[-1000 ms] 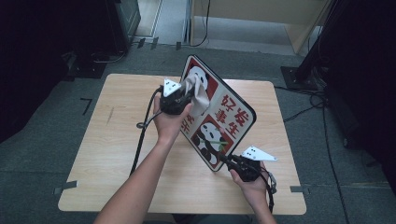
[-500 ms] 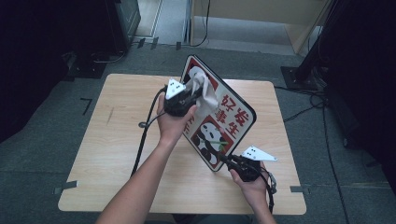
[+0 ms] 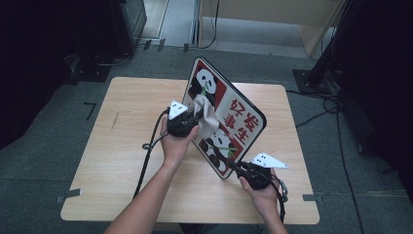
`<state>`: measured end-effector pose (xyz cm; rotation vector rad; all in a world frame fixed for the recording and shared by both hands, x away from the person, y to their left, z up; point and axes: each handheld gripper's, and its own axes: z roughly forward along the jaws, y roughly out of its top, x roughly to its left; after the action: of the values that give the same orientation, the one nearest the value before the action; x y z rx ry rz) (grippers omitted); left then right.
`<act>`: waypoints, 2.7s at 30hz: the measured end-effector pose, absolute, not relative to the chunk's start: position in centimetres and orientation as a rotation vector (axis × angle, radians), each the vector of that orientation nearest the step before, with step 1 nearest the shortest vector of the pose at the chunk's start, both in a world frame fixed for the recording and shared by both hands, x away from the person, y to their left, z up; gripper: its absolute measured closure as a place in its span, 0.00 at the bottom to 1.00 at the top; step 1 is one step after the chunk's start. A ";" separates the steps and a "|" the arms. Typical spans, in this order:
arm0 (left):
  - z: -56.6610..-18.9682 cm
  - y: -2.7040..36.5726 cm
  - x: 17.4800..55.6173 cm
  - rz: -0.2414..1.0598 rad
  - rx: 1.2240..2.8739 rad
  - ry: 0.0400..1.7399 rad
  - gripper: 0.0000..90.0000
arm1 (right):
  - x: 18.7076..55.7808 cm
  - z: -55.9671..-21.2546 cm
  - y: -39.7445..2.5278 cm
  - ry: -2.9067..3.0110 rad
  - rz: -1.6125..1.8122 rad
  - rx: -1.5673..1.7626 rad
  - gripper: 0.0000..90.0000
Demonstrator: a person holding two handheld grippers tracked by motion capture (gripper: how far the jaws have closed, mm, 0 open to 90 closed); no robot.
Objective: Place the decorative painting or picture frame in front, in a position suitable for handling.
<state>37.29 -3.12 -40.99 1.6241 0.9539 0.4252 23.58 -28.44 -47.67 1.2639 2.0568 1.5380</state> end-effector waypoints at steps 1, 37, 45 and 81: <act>-40.1 -3.4 37.3 0.434 1.626 0.934 0.90 | 23.6 -47.7 -28.4 2.057 1.538 1.266 0.87; -41.4 -3.8 36.0 0.380 1.617 0.960 0.87 | 23.7 -47.7 -28.4 2.056 1.538 1.267 0.87; -33.9 -5.9 37.4 0.445 1.564 0.855 0.86 | 23.7 -47.7 -28.4 2.055 1.542 1.277 0.87; -44.3 -1.9 37.8 0.409 1.517 1.212 0.82 | 23.8 -47.6 -28.3 2.061 1.534 1.269 0.87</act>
<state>37.80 -1.90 -44.35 1.5168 1.2118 0.4090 23.80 -28.25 -47.64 1.2691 2.0613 1.5338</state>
